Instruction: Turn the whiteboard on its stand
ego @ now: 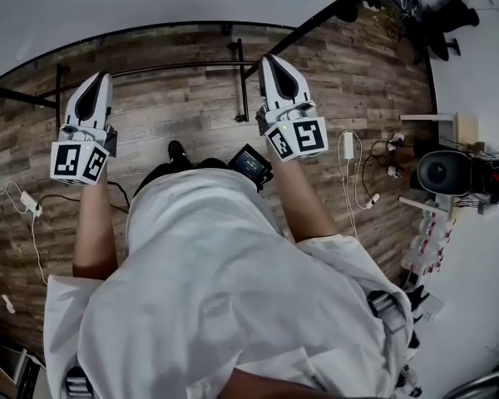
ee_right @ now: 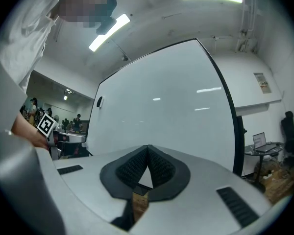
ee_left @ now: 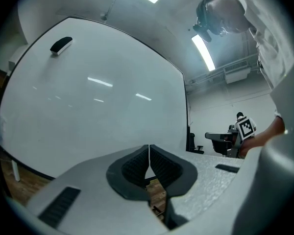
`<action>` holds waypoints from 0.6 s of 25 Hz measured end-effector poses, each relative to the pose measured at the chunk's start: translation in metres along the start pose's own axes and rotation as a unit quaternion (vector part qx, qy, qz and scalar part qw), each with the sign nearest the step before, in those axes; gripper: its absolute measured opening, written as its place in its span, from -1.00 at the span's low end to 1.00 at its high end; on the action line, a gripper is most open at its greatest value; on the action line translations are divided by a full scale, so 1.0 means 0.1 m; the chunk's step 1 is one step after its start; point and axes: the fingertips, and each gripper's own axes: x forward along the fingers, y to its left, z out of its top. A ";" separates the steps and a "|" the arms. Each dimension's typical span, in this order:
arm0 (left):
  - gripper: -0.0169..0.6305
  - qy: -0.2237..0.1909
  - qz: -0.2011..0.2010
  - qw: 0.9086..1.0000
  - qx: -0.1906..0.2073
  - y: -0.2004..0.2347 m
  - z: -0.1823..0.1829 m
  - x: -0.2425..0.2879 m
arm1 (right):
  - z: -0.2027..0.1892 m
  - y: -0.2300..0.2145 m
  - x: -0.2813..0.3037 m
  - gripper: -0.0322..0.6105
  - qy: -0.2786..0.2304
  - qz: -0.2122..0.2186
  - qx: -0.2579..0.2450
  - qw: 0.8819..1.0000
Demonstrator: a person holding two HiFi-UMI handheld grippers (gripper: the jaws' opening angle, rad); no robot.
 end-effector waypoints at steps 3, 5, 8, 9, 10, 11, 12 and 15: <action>-0.92 -0.004 -0.006 1.000 0.004 -0.10 0.05 -0.15 | 0.02 0.12 -0.16 -0.91 0.000 0.002 -0.005 1.000; -0.92 -0.002 -0.014 1.000 0.006 -0.19 0.06 -0.29 | 0.01 0.22 -0.28 -0.91 0.002 -0.002 -0.008 1.000; -0.92 0.013 -0.031 0.999 0.003 -0.37 -0.04 -0.53 | 0.01 0.45 -0.53 -0.91 0.000 -0.004 -0.004 1.000; -0.92 0.021 -0.037 0.999 0.002 -0.45 -0.12 -0.61 | 0.01 0.55 -0.64 -0.91 -0.003 -0.002 -0.001 1.000; -0.92 0.028 -0.042 0.999 0.000 -0.52 -0.19 -0.68 | 0.01 0.62 -0.77 -0.91 -0.005 -0.003 0.000 1.000; -0.92 0.034 -0.047 0.998 -0.004 -0.61 -0.24 -0.72 | 0.01 0.67 -0.89 -0.91 -0.004 -0.005 -0.003 1.000; -0.92 0.037 -0.052 0.998 -0.006 -0.72 -0.28 -0.76 | 0.01 0.72 -1.03 -0.91 -0.001 -0.007 -0.014 1.000; -0.92 0.042 -0.071 0.997 0.005 -1.07 -0.24 -1.00 | 0.01 0.92 -1.42 -0.91 0.009 0.004 -0.047 0.999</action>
